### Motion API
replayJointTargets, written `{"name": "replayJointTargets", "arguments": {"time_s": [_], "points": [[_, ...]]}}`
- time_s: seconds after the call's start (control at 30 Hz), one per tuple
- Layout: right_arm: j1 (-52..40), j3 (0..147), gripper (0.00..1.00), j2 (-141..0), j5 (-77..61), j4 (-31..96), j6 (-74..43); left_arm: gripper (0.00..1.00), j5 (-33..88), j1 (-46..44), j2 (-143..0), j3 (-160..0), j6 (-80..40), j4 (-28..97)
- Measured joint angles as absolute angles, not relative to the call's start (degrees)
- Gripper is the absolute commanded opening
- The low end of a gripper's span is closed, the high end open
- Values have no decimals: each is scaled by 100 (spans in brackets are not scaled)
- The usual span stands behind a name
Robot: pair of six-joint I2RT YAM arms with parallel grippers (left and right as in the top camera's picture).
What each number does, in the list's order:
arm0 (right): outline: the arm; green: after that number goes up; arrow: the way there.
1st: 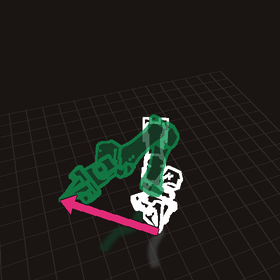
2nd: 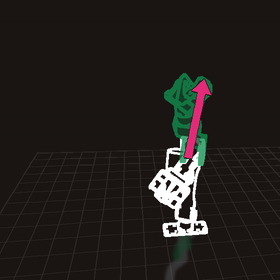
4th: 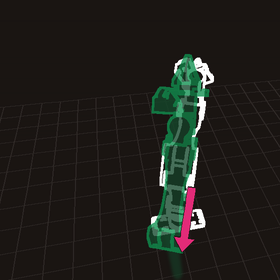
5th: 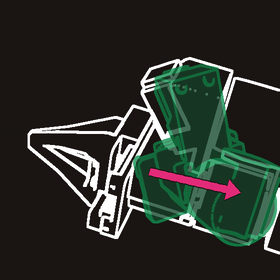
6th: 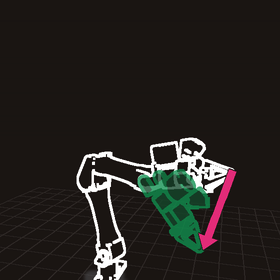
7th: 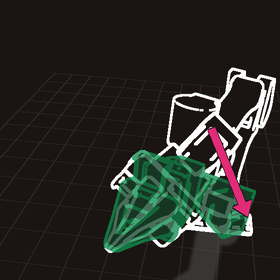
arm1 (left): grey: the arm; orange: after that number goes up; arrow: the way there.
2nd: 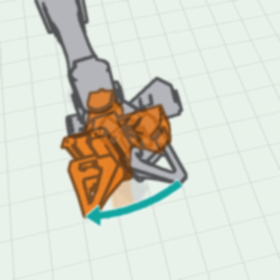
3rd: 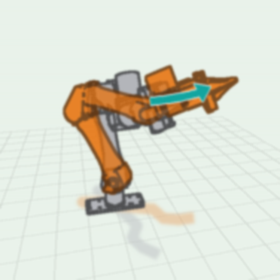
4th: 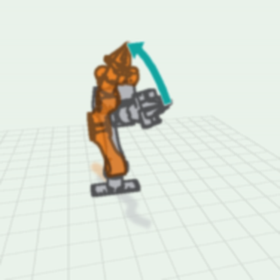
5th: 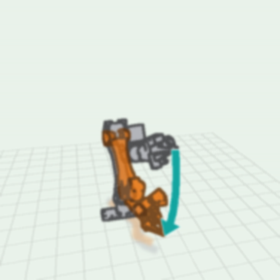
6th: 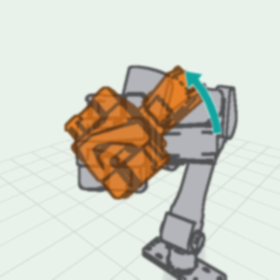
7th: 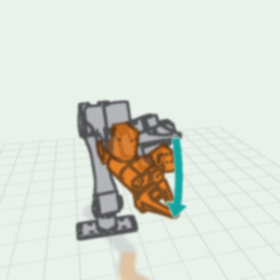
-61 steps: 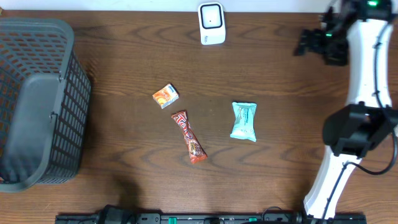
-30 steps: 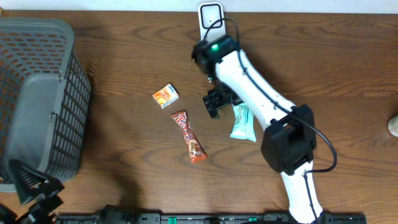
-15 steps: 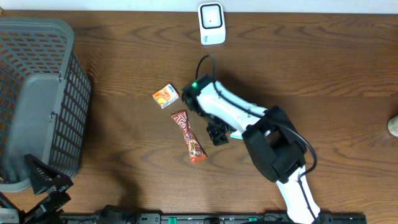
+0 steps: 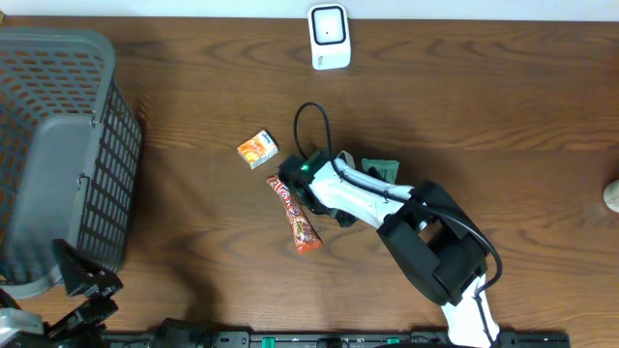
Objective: Scan the item barcode
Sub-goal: 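Reach the right gripper to the mint-green wipes pack and grasp it, then lift the wipes pack with the right gripper up to the scanner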
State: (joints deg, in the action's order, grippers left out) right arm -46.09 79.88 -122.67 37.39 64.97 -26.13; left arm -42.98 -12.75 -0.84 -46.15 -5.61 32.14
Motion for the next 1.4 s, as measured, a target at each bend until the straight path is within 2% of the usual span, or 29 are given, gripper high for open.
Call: {"name": "replayJointTargets", "arguments": {"time_s": [0.1, 0.13, 0.33, 0.43, 0.7, 0.83, 1.13, 1.4], "points": [[-4512, 7747, 4, -12359, 3854, 6211, -2600, 98, -4285, -1275, -84, -4615, -558, 3446], [-4497, 7706, 1, -12387, 3955, 6202, -2576, 98, -4276, -1275, -84, -4615, -556, 3507], [-4488, 7695, 1, -12396, 3955, 6215, -2587, 98, -4263, -1275, -80, -4613, -552, 4217], [-4434, 7999, 1, -12431, 3433, 6667, -2375, 98, -4241, -1275, -75, -4613, -550, 4722], [-3957, 9301, 1, -12103, -228, 7760, -867, 98, -4233, -1275, -62, -4609, -548, 6075], [-3553, 9456, 1, -11725, -1437, 8088, -211, 98, -4233, -1275, -62, -4609, -548, 6484], [-2237, 9489, 1, -11537, -3461, 8639, 1437, 98, -4230, -1275, -62, -4609, -548, 7013], [-1483, 9428, 1, -11537, -4978, 8621, 2633, 98, -4230, -1275, -62, -4609, -548, 7022]]}}
